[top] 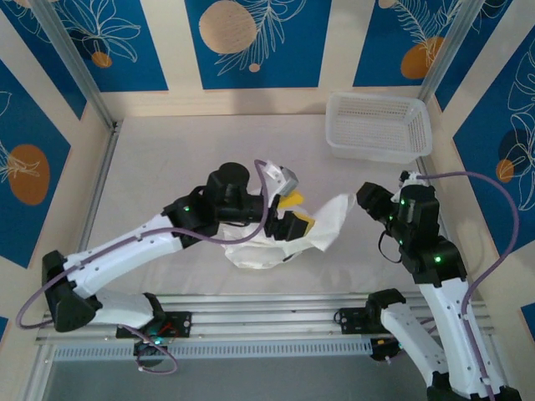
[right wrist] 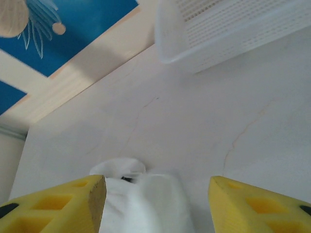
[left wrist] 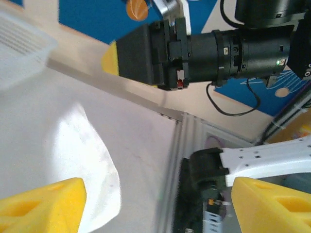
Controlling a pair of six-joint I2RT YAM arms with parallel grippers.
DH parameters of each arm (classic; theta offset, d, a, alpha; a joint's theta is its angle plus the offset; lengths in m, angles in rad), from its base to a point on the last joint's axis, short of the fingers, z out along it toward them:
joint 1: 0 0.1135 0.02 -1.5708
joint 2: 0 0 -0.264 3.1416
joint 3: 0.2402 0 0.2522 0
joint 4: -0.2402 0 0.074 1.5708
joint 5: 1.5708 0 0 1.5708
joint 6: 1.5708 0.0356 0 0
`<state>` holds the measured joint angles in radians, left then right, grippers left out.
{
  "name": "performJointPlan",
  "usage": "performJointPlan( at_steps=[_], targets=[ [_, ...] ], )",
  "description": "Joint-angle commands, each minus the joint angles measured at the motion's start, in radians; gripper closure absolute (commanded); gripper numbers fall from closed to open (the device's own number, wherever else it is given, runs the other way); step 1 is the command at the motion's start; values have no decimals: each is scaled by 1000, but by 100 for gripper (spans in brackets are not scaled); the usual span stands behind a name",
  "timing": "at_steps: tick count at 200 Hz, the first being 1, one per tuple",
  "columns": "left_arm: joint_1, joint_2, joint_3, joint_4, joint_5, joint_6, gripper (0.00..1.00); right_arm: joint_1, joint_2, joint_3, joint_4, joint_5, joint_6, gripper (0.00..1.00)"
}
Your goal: Fold the inside-out t-shirt
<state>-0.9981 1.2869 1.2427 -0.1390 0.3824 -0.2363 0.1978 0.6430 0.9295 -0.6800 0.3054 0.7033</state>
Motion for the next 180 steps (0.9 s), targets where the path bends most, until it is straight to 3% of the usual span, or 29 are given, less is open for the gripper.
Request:
performJointPlan(
  at_steps=[1, 15, 26, 42, 55, 73, 98, 141, 166, 174, 180],
  targets=[
    [1, -77, -12, -17, -182, 54, 15, -15, 35, 2, 98, -103, 41, 42],
    [4, -118, -48, -14, -304, 20, 14, -8, 134, 14, 216, -346, -41, 43],
    [8, -146, -61, -51, -442, -22, 14, 29, 269, 84, 189, -453, -81, 45],
    [33, -171, -58, -169, -626, -101, 13, 157, 485, 218, 57, -397, -170, 46],
    [91, -180, -54, -286, -684, -190, 13, 281, 630, 288, 4, -288, -225, 45],
    [199, -200, -86, -404, -652, -339, 15, 403, 814, 372, -19, -195, -281, 44],
    [340, -294, -230, -398, -523, -486, 17, 493, 1040, 488, -30, -86, -365, 40],
    [458, -438, -373, -433, -480, -549, 18, 601, 1351, 720, -115, -80, -562, 32],
    [492, -432, -377, -476, -444, -538, 18, 622, 1452, 821, -195, -108, -594, 42],
    [502, -421, -375, -485, -429, -540, 18, 623, 1464, 846, -213, -124, -597, 51],
    [512, -413, -374, -487, -414, -544, 18, 622, 1468, 860, -223, -136, -600, 64]
  ],
)
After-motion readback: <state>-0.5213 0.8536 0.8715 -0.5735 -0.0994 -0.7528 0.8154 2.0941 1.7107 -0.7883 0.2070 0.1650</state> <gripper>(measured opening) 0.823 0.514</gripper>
